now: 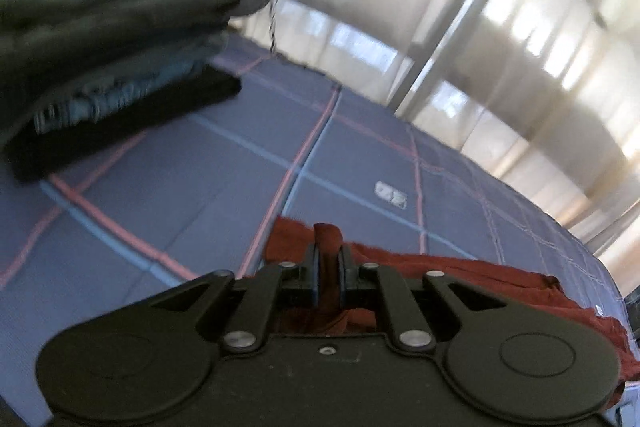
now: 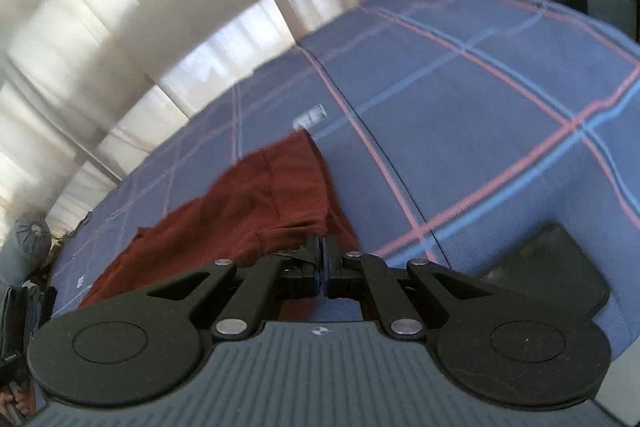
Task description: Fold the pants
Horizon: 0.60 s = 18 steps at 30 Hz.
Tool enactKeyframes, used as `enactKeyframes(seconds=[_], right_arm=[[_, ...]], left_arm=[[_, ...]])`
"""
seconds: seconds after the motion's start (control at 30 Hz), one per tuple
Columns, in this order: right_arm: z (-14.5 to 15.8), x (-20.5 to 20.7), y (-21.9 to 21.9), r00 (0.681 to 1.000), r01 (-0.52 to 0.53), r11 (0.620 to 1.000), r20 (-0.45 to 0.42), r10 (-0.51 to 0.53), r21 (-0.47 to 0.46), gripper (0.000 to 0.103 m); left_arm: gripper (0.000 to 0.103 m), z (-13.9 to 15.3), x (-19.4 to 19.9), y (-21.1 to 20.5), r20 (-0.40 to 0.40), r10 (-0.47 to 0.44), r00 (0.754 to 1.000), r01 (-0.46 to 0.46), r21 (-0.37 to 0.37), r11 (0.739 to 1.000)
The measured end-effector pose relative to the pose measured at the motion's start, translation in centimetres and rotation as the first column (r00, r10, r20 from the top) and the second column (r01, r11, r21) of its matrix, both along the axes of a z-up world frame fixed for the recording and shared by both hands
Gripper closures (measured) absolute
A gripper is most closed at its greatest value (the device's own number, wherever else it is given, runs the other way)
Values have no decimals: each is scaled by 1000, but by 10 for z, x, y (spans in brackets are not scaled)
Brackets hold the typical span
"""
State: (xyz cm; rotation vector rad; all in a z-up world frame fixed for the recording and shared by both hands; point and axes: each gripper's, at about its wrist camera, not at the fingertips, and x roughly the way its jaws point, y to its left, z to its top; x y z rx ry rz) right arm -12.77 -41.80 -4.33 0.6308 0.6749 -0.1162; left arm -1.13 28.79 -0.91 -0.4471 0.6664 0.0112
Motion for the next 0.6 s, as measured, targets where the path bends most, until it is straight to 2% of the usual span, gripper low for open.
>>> enactKeyframes(seconds=[0.13, 0.23, 0.27, 0.3, 0.33, 0.37, 0.47, 0.6], right_arm=[[2, -11, 2, 1000, -20, 999, 0, 20, -33, 101], [-15, -19, 2, 997, -12, 997, -75, 6, -71, 103], [-20, -21, 2, 992, -1, 993, -123, -14, -121, 99], [-25, -22, 2, 986, 4, 989, -164, -29, -149, 94], [-29, -24, 0, 978, 20, 987, -204, -54, -162, 84], [-29, -27, -2, 975, 40, 986, -211, -75, -162, 84], [-16, -32, -3, 985, 59, 987, -149, -82, -152, 76], [5, -22, 18, 999, 8, 989, -47, -15, -150, 74]], left_arm=[[8, -4, -8, -1, -9, -10, 1000, 10, 44, 999], [6, -17, -16, 4, -43, 15, 999, -14, 25, 1000], [6, -19, -19, 7, -54, 27, 998, -27, 18, 999], [0, -20, -22, 9, -61, 35, 998, -35, 16, 999], [0, -17, -25, 10, -62, 49, 997, -48, 18, 999], [0, -12, -29, 10, -50, 62, 997, -61, 23, 998], [0, 10, -31, -1, 2, 34, 999, -34, 26, 999], [0, 35, -33, -40, 53, -90, 995, 87, 63, 994]])
